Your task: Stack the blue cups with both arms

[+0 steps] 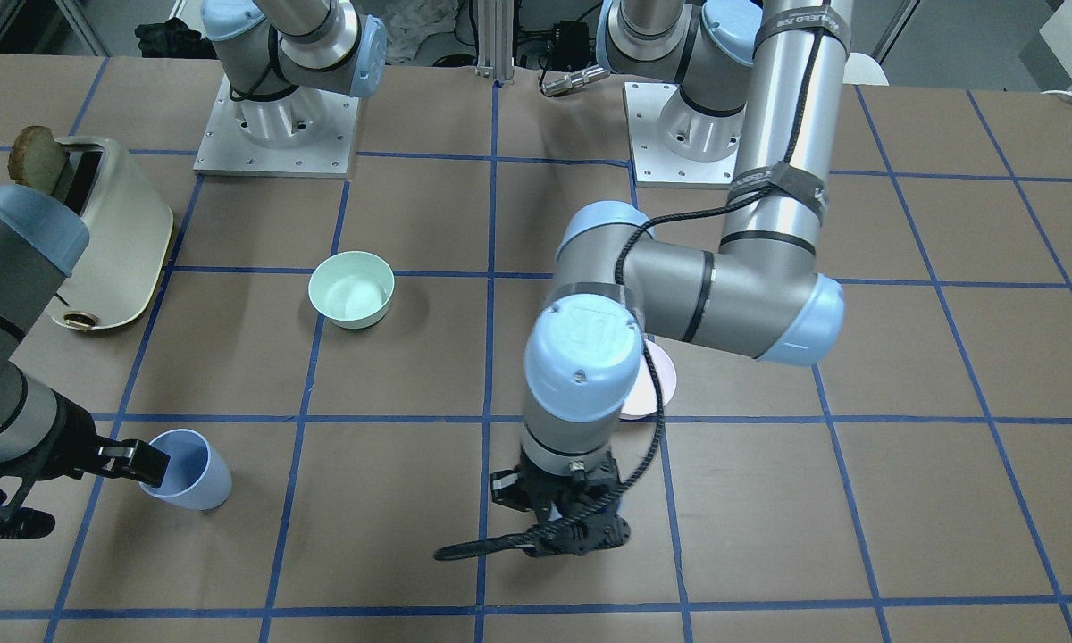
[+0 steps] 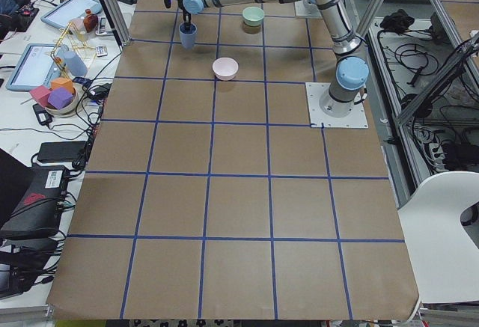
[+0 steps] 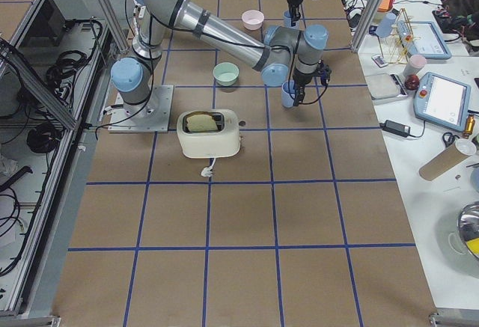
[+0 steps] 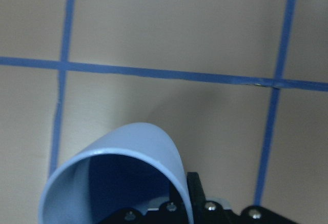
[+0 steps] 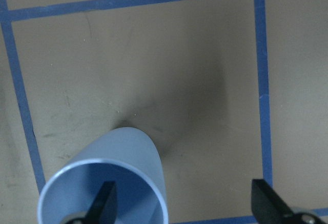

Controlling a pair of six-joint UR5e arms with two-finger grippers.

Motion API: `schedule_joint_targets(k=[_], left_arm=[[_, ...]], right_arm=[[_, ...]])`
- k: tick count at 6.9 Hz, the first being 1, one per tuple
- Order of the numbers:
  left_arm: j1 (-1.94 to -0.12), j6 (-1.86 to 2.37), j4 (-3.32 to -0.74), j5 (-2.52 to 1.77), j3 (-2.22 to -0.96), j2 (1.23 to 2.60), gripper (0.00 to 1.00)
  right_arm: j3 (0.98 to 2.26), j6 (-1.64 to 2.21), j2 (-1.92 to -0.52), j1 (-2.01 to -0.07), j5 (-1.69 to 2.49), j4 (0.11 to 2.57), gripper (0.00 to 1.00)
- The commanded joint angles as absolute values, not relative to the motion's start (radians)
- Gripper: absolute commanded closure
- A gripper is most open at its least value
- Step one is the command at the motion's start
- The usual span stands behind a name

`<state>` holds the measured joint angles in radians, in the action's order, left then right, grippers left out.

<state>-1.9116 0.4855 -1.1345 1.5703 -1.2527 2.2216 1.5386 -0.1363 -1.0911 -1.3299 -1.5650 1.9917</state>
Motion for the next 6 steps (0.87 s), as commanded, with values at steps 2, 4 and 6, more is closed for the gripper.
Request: schedule_joint_targets(k=[2, 4, 6], left_arm=[[-2.006, 0.546, -1.146, 1.555, -1.362, 2.206, 1.00], [-2.003, 0.546, -1.146, 1.562, -1.393, 2.197, 1.00], [-2.002, 0.539, -1.172, 1.563, -1.387, 2.186, 0.01]], right_arm=[[1.555, -0.138, -1.091, -1.330, -1.520, 2.000, 0.94], [1.554, -0.179, -1.092, -1.330, -1.520, 2.000, 1.00], [1.543, -0.178, -1.109, -1.331, -1.520, 2.013, 1.00]])
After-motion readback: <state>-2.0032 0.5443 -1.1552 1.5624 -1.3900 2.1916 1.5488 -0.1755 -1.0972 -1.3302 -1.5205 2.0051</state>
